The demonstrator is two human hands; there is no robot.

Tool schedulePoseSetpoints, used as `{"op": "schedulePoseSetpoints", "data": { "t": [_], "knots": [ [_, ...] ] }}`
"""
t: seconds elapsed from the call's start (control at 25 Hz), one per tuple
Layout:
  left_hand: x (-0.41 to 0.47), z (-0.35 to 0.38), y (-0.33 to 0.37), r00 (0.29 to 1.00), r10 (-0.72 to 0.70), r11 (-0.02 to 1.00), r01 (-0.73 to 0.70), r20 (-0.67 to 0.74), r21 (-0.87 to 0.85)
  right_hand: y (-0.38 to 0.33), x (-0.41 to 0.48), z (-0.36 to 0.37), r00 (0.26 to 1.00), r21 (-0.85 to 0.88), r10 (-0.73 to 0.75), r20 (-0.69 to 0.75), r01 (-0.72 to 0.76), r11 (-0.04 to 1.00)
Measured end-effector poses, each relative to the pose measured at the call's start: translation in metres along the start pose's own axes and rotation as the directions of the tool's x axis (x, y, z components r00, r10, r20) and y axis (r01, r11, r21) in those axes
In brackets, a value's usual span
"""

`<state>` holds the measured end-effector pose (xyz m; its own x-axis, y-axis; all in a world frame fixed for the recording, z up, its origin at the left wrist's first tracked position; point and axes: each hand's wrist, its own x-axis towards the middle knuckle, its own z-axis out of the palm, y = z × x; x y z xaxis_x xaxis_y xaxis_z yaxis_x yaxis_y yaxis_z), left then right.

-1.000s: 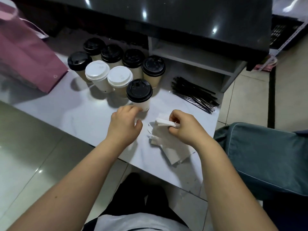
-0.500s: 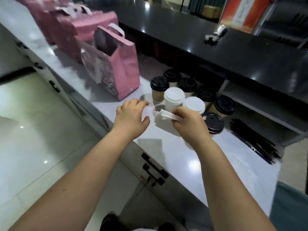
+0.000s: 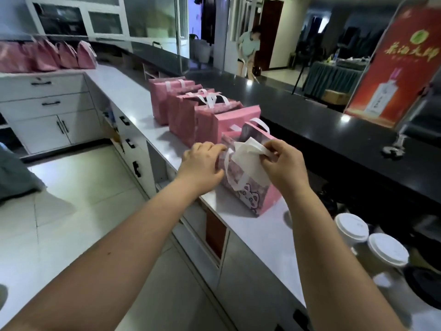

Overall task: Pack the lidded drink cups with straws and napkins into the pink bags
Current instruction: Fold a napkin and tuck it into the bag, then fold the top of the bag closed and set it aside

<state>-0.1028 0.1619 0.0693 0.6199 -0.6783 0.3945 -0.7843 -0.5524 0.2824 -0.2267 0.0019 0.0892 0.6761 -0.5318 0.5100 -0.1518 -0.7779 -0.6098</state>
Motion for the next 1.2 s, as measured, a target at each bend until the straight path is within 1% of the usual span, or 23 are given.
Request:
{"op": "schedulePoseSetpoints", "data": {
  "t": [0.2, 0.36, 0.44, 0.56, 0.64, 0.8, 0.96, 1.08, 1.16, 1.2],
  "knots": [
    [0.072, 0.000, -0.031, 0.993, 0.105, 0.994, -0.106, 0.045, 0.011, -0.006, 0.065, 0.016, 0.999, -0.092, -0.020, -0.045, 0.016, 0.996],
    [0.127, 0.015, -0.047, 0.989, 0.145, 0.989, -0.146, 0.030, 0.016, 0.021, 0.104, 0.014, 0.996, -0.165, -0.017, -0.082, 0.003, 0.986],
    [0.160, 0.024, -0.052, 0.977, 0.200, 0.978, -0.203, 0.078, 0.039, 0.042, 0.123, 0.015, 0.993, -0.149, 0.020, -0.113, -0.037, 0.988],
    [0.208, 0.042, -0.053, 0.950, 0.276, 0.958, -0.284, 0.143, 0.034, 0.067, 0.146, 0.030, 0.995, -0.161, 0.050, -0.087, -0.064, 0.985],
    [0.228, 0.058, -0.049, 0.931, 0.322, 0.946, -0.322, 0.174, -0.025, 0.078, 0.152, 0.044, 0.997, -0.210, 0.065, -0.039, -0.072, 0.975],
    [0.257, 0.105, -0.048, 0.871, 0.415, 0.904, -0.363, 0.264, -0.225, 0.097, 0.162, 0.066, 0.990, -0.247, 0.136, 0.038, -0.123, 0.961],
    [0.280, 0.133, -0.059, 0.820, 0.475, 0.871, -0.386, 0.320, -0.304, 0.112, 0.161, 0.082, 0.964, -0.422, 0.227, 0.136, -0.152, 0.894],
    [0.294, 0.140, -0.065, 0.749, 0.559, 0.825, -0.459, 0.355, -0.329, 0.126, 0.167, 0.091, 0.959, -0.568, 0.270, 0.088, -0.175, 0.804],
    [0.298, 0.145, -0.067, 0.697, 0.618, 0.784, -0.518, 0.364, -0.341, 0.136, 0.171, 0.096, 0.964, -0.639, 0.262, 0.040, -0.177, 0.749],
    [0.299, 0.149, -0.069, 0.675, 0.641, 0.767, -0.537, 0.366, -0.352, 0.139, 0.173, 0.100, 0.967, -0.662, 0.251, 0.038, -0.164, 0.732]
  ]
}}
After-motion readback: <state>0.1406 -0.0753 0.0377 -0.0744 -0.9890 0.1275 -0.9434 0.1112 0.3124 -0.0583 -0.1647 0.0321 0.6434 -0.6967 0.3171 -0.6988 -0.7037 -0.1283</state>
